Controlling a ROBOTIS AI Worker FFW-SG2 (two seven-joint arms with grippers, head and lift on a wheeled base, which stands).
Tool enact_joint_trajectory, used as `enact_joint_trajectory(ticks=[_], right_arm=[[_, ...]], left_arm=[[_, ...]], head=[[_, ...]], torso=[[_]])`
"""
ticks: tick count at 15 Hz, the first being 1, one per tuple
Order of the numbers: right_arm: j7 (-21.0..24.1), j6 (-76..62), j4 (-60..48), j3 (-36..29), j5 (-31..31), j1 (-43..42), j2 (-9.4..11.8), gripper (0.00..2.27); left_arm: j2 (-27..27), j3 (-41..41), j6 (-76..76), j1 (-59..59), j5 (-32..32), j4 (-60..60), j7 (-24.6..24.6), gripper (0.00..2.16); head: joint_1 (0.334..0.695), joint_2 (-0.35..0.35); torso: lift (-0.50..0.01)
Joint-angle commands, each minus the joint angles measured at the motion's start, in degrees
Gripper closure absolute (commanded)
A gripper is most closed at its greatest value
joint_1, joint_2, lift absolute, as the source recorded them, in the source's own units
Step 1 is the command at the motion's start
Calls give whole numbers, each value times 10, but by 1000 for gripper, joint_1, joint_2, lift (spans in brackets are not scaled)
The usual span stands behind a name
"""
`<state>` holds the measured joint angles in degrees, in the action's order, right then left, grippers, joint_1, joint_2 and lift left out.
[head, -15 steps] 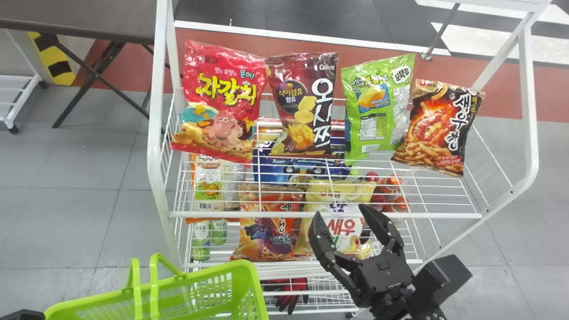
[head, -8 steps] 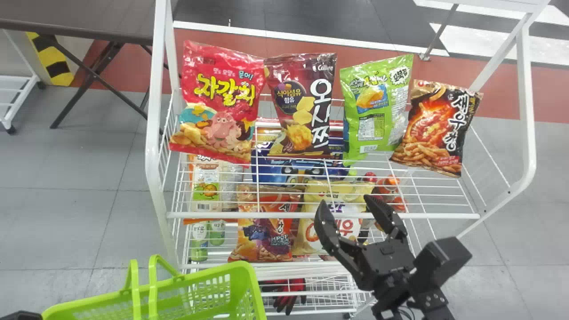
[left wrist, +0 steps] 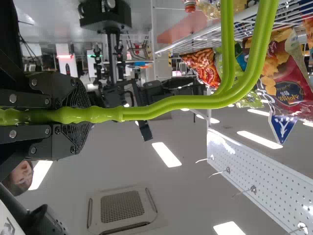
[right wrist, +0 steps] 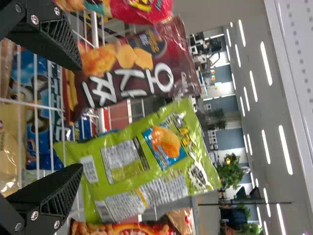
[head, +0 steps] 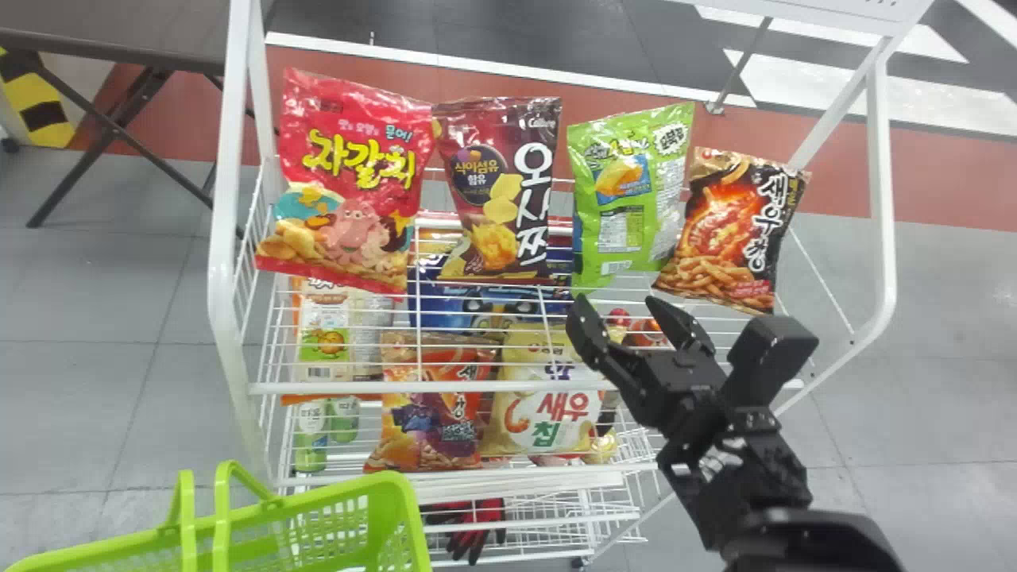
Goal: Hold basket handle with left hand then pick Gkobukchip with right hand and place into basket
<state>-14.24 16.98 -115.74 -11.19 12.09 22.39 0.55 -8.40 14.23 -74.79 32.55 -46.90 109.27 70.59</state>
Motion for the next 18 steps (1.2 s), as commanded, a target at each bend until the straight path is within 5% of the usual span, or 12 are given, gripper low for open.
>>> enact_joint_trajectory(ticks=[1, 10, 18], right_arm=[[1, 57, 1, -32, 17, -45, 1, 103], [-1, 204, 98, -70, -8, -220, 17, 97], [-8, 220, 221, -12, -77, -335, 37, 178]], left_arm=[[-1, 0, -4, -3, 1, 1, 0, 2155], [-2, 4, -6, -5, 1, 1, -2, 2155], [-5, 13, -9, -6, 1, -4, -2, 2155]], head=[[695, -296], [695, -350], [695, -302]], torso=[[0], [0], [0]])
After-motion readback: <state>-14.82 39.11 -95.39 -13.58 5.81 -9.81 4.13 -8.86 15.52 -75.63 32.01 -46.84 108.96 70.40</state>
